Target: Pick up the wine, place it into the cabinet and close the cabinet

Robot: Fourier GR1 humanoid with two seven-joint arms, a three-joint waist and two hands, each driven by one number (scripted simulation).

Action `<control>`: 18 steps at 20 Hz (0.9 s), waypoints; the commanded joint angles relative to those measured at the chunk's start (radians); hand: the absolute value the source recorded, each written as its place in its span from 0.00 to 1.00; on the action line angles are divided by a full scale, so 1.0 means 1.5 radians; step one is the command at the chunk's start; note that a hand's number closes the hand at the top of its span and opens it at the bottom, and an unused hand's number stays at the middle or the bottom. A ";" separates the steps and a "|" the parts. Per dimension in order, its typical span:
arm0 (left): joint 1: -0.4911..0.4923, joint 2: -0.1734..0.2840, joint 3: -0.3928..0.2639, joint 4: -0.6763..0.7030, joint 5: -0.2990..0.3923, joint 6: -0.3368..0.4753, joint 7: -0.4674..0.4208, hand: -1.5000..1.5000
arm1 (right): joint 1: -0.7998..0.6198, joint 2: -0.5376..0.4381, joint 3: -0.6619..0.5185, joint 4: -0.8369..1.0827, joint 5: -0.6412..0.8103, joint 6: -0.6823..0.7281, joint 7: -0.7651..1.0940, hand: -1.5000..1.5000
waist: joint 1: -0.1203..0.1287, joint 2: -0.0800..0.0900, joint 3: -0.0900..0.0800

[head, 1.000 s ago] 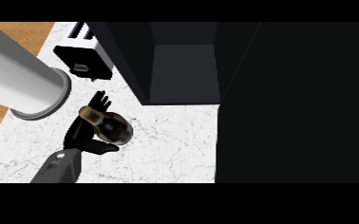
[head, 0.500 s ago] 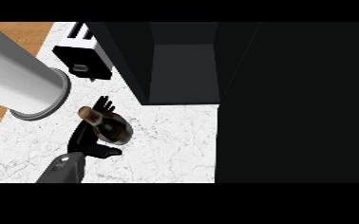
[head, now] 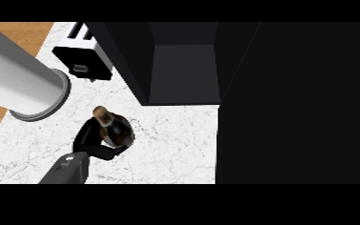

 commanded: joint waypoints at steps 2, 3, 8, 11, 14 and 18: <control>-0.003 -0.009 -0.009 0.019 -0.012 -0.058 -0.069 1.00 | 0.024 -0.009 -0.013 -0.013 -0.013 0.015 -0.004 0.00 | -0.006 0.002 -0.001; 0.029 0.010 -0.023 0.000 -0.025 -0.065 -0.096 1.00 | 0.015 0.003 0.000 -0.012 0.002 0.005 -0.007 0.00 | 0.001 0.000 0.000; 0.108 -0.020 -0.008 -0.024 -0.004 -0.001 -0.144 1.00 | 0.006 0.012 0.012 -0.002 0.021 -0.006 -0.005 0.00 | 0.011 -0.002 0.000; 0.197 -0.050 0.010 -0.066 0.025 0.053 -0.164 1.00 | 0.038 0.003 -0.012 -0.004 0.016 0.010 -0.024 0.00 | 0.025 -0.007 0.002; 0.232 -0.068 0.008 -0.121 0.039 0.052 -0.173 1.00 | 0.034 0.001 -0.020 0.002 -0.006 0.011 -0.019 0.00 | 0.020 -0.007 0.002; 0.274 -0.072 -0.013 -0.180 0.042 0.021 -0.180 1.00 | -0.003 -0.001 -0.011 0.013 0.012 -0.001 -0.006 0.00 | 0.020 -0.005 0.001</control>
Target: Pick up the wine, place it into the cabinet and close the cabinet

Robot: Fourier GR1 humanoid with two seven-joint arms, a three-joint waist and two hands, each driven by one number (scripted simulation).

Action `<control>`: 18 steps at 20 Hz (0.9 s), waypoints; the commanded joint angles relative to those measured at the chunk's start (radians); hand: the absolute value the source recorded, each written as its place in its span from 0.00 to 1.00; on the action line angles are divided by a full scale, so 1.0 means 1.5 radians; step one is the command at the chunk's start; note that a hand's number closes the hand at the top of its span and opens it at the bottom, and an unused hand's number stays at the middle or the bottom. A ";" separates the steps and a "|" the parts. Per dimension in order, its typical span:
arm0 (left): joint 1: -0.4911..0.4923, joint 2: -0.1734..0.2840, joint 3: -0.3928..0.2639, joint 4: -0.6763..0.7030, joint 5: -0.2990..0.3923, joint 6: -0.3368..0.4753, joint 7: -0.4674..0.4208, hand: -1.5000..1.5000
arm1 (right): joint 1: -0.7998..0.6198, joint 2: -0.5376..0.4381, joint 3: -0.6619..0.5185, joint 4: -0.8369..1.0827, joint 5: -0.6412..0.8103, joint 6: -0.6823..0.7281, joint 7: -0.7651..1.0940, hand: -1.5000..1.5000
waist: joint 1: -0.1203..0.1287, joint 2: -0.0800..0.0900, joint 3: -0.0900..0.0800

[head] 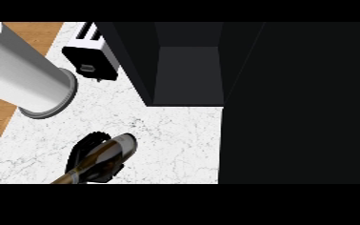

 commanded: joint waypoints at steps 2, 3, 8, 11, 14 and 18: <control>0.108 -0.045 -0.021 -0.065 0.025 -0.064 -0.024 1.00 | 0.028 -0.001 0.004 -0.025 -0.007 0.010 0.002 0.00 | 0.000 0.005 -0.007; 0.108 -0.045 -0.030 -0.090 0.029 -0.079 -0.012 1.00 | 0.033 0.018 0.029 -0.015 0.014 0.007 -0.011 0.00 | 0.000 0.006 -0.007; 0.195 -0.069 -0.076 -0.309 0.056 -0.059 0.074 1.00 | -0.013 0.018 0.033 -0.017 0.017 -0.028 0.035 0.00 | 0.007 0.005 -0.007; 0.277 -0.077 -0.107 -0.430 0.086 -0.080 0.141 1.00 | -0.006 -0.009 -0.020 0.027 -0.012 0.011 -0.011 0.00 | 0.005 0.006 -0.006; 0.286 -0.070 -0.119 -0.540 0.127 -0.055 0.245 1.00 | -0.020 0.011 0.018 0.029 0.026 -0.005 -0.010 0.00 | 0.000 0.008 -0.007; 0.354 -0.085 -0.200 -0.711 0.160 0.016 0.327 1.00 | -0.016 -0.004 -0.016 0.053 -0.015 0.017 -0.027 0.00 | 0.000 0.008 -0.007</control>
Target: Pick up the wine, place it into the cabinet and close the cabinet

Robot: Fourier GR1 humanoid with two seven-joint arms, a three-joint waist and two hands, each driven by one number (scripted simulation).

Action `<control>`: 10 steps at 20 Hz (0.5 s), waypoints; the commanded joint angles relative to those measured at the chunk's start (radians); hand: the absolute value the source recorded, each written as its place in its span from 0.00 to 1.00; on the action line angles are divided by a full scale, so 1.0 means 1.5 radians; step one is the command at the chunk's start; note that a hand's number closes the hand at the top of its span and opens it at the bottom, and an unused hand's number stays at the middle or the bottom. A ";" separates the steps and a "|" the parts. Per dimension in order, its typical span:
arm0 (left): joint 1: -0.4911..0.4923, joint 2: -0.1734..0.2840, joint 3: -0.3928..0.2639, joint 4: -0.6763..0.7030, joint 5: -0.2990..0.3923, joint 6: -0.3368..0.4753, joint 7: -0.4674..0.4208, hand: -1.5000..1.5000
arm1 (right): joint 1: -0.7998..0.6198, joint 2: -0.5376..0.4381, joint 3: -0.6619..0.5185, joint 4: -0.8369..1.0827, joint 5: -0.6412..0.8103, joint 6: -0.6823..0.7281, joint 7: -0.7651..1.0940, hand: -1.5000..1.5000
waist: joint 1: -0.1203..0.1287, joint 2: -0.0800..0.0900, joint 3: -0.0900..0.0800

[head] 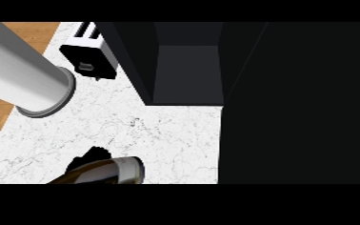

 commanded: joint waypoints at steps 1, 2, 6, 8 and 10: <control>0.044 -0.007 -0.059 -0.155 0.045 0.067 0.103 1.00 | 0.013 -0.007 -0.010 -0.029 -0.034 0.005 0.019 0.00 | -0.004 0.001 -0.001; 0.073 -0.007 -0.121 -0.197 0.034 0.103 0.091 1.00 | 0.018 -0.015 -0.029 0.013 -0.037 0.026 -0.015 0.00 | -0.003 0.001 0.000; -0.024 -0.007 -0.087 -0.188 0.032 0.153 0.127 1.00 | 0.017 0.004 0.002 0.002 -0.007 0.012 -0.010 0.00 | -0.007 0.002 -0.001; -0.020 -0.007 -0.137 -0.287 0.037 0.237 0.194 1.00 | 0.007 0.007 0.011 0.031 0.021 0.019 -0.033 0.00 | -0.005 0.001 -0.001; -0.107 -0.007 -0.114 -0.239 0.060 0.246 0.219 1.00 | -0.027 -0.011 -0.019 0.027 -0.020 0.005 0.001 0.00 | -0.008 0.002 -0.001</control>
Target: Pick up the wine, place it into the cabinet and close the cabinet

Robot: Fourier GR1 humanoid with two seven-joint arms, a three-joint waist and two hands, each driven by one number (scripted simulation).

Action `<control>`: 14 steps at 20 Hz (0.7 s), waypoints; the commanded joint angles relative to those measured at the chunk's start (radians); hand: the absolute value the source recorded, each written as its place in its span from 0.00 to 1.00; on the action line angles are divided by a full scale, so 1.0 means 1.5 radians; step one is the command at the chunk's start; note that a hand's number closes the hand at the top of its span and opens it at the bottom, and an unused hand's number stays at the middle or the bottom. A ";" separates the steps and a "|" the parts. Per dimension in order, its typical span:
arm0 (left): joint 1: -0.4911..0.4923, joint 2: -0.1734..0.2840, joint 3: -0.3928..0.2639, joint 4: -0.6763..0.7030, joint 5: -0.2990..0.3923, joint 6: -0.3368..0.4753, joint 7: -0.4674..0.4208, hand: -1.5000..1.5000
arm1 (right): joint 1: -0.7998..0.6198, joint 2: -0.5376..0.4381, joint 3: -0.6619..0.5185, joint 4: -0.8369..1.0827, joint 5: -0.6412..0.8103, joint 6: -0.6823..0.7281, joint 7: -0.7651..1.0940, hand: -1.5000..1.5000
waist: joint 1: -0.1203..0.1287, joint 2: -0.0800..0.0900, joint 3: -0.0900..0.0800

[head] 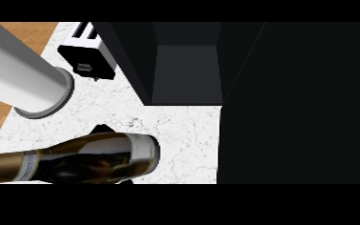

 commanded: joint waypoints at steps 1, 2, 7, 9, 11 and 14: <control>-0.056 -0.001 -0.027 -0.021 0.020 0.081 0.059 1.00 | 0.022 0.002 0.008 -0.003 -0.001 0.019 -0.013 0.00 | -0.002 0.000 0.000; -0.068 -0.001 -0.014 -0.074 0.028 0.094 0.112 1.00 | 0.007 0.008 0.016 0.005 0.029 0.007 -0.021 0.00 | -0.001 0.000 0.000; -0.200 -0.001 -0.033 0.005 0.006 0.176 0.111 1.00 | -0.004 0.002 -0.004 0.028 -0.004 0.008 -0.016 0.00 | -0.004 0.001 0.000; -0.210 -0.001 -0.047 0.004 0.002 0.190 0.114 1.00 | 0.051 0.025 0.029 -0.016 0.038 0.011 -0.034 0.00 | -0.004 0.000 0.000; -0.250 -0.001 -0.069 0.014 -0.007 0.244 0.126 1.00 | -0.012 -0.003 0.015 -0.031 -0.007 -0.013 0.047 0.00 | -0.003 0.001 0.000; -0.298 -0.001 -0.029 0.071 -0.031 0.230 0.111 1.00 | -0.088 -0.022 -0.018 0.025 -0.013 -0.027 0.041 0.00 | -0.002 0.001 -0.001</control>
